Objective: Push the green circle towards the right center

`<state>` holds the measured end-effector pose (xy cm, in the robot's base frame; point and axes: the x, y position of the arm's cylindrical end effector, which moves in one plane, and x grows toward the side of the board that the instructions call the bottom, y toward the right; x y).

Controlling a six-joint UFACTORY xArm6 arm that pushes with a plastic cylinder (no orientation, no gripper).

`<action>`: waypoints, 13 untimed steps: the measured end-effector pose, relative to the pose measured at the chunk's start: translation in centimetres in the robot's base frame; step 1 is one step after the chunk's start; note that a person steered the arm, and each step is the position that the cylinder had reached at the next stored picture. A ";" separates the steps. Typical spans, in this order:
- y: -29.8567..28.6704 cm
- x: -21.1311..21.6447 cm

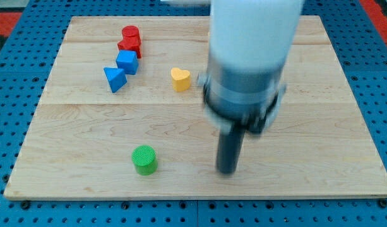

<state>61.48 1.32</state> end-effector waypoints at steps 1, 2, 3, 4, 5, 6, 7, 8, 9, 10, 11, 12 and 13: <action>-5.5 0.0; -6.7 -4.9; -6.0 -1.5; -11.2 -0.1; -11.8 -4.8; -5.9 -8.0; -3.2 -10.7; -8.5 -6.1; -11.3 -7.0; -9.2 -11.5; -5.5 -14.2; 1.8 -15.4; 5.6 -17.0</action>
<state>44.53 6.93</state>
